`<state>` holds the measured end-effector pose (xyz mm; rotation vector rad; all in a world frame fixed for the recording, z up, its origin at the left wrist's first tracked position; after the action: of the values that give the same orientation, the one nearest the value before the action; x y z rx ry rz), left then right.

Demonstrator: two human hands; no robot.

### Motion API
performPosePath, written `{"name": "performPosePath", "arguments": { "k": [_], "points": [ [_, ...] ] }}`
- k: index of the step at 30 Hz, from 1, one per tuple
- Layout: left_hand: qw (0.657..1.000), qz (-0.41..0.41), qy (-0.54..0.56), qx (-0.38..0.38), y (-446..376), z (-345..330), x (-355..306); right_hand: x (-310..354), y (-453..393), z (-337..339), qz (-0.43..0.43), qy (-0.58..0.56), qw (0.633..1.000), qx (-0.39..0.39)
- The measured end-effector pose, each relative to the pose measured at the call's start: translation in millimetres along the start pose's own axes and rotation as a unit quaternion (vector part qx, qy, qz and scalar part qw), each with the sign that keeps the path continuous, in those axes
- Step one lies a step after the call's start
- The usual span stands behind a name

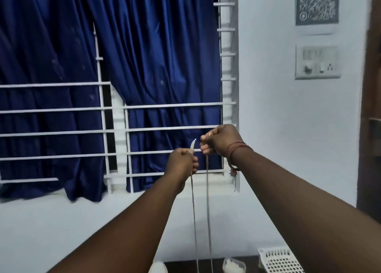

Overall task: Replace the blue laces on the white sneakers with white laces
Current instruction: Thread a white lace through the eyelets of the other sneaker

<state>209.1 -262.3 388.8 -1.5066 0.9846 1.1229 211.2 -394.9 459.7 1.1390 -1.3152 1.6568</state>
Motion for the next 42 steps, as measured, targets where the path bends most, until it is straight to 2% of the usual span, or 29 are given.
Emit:
{"name": "performPosePath", "arguments": {
  "k": [2,5,9,10,12,14,18,21,24,30,34,42],
  "points": [
    [1.0,-0.006,0.002,0.0,2,-2,2,0,-3,6,0.0,-0.029,0.999,-0.021],
    [0.998,0.004,0.056,0.009,5,-9,5,-15,-7,13,-0.047,-0.093,0.994,-0.035],
    [0.995,0.006,0.103,0.015,4,-18,1,-24,-15,22,-0.069,0.0,0.996,-0.055],
    [0.994,-0.003,0.105,0.012,3,-17,-2,-22,-14,21,-0.068,0.002,0.996,-0.052],
    [0.995,-0.033,0.09,0.004,-1,-15,-10,-21,-11,15,-0.072,-0.061,0.995,-0.033],
    [0.997,-0.055,0.055,-0.008,-4,-12,-18,-16,-8,10,-0.047,-0.077,0.996,-0.023],
    [0.997,-0.061,0.021,-0.045,-8,-11,-27,-11,-7,10,-0.017,-0.01,0.999,-0.043],
    [0.993,-0.095,-0.027,-0.067,-6,-13,-33,-9,-12,9,0.002,0.046,0.997,-0.058],
    [0.991,-0.11,-0.013,-0.077,-5,-18,-36,-8,-19,5,0.008,0.081,0.992,-0.094],
    [0.986,-0.119,0.01,-0.116,-9,-12,-34,-5,-17,6,0.029,0.073,0.986,-0.148],
    [0.988,-0.116,0.013,-0.097,-10,-11,-33,-4,-13,8,0.061,0.072,0.981,-0.172],
    [0.987,-0.113,0.043,-0.104,-9,-11,-34,-8,-9,8,0.065,0.036,0.974,-0.215]
  ]
}}
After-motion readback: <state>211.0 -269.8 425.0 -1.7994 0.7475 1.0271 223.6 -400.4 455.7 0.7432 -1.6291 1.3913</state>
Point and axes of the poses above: each hand's wrist, its own y-axis away from the middle knuckle, its own z-axis out of the back of the hand, x = y × z, the point moved 5 cm from there along -y, towards the middle knuckle, and after that the axes turned 5 degrees about x, right-handed, at the moved point
